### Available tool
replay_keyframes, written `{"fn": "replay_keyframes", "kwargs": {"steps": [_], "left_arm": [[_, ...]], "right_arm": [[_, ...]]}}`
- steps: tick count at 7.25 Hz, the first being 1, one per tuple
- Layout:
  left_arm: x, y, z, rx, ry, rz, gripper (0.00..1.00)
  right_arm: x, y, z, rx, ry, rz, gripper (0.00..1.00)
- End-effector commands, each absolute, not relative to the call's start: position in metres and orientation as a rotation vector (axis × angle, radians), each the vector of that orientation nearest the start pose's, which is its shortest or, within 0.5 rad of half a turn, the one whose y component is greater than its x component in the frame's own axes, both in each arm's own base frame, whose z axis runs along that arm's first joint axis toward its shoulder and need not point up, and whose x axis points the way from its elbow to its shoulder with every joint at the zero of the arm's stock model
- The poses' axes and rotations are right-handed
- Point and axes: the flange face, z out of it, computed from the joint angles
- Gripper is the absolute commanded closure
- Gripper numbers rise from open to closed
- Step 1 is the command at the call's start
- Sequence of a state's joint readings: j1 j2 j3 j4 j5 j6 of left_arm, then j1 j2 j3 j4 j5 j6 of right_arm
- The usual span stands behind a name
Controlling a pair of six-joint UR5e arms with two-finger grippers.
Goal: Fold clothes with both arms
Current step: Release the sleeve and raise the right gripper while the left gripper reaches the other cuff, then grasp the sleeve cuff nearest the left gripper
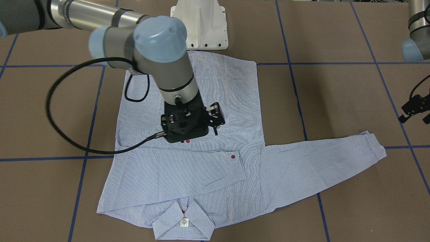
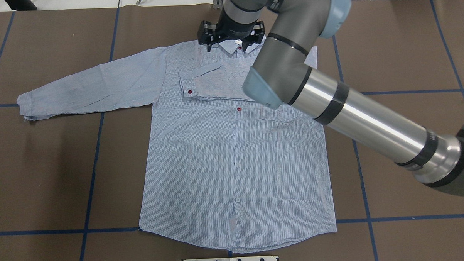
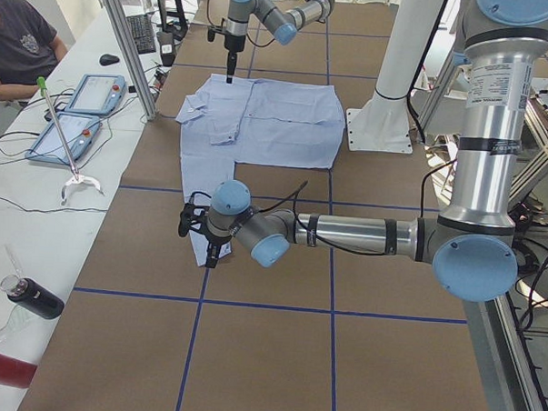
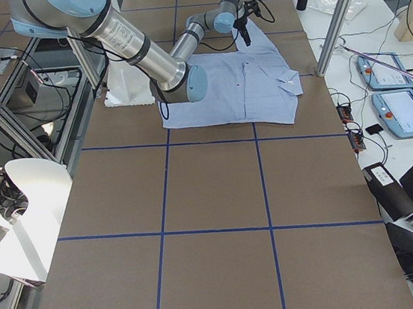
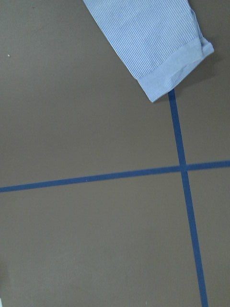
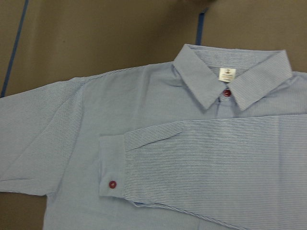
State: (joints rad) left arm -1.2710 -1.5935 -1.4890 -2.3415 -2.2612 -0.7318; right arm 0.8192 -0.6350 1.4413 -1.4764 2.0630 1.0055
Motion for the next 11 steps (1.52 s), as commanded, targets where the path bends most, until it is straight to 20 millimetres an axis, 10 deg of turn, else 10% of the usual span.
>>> {"fn": "replay_keyframes", "kwargs": {"steps": [1, 3, 11], "left_arm": [[0.14, -0.523, 0.608, 0.212, 0.885, -0.308, 0.01], [0.196, -0.531, 0.61, 0.205, 0.838, -0.434, 0.05], [0.198, -0.535, 0.646, 0.201, 0.827, -0.447, 0.65]], "right_arm": [[-0.341, -0.596, 0.178, 0.13, -0.925, 0.06, 0.0], [-0.286, -0.606, 0.212, 0.132, -0.785, -0.095, 0.0], [-0.272, -0.605, 0.231, 0.148, -0.757, -0.136, 0.0]]}}
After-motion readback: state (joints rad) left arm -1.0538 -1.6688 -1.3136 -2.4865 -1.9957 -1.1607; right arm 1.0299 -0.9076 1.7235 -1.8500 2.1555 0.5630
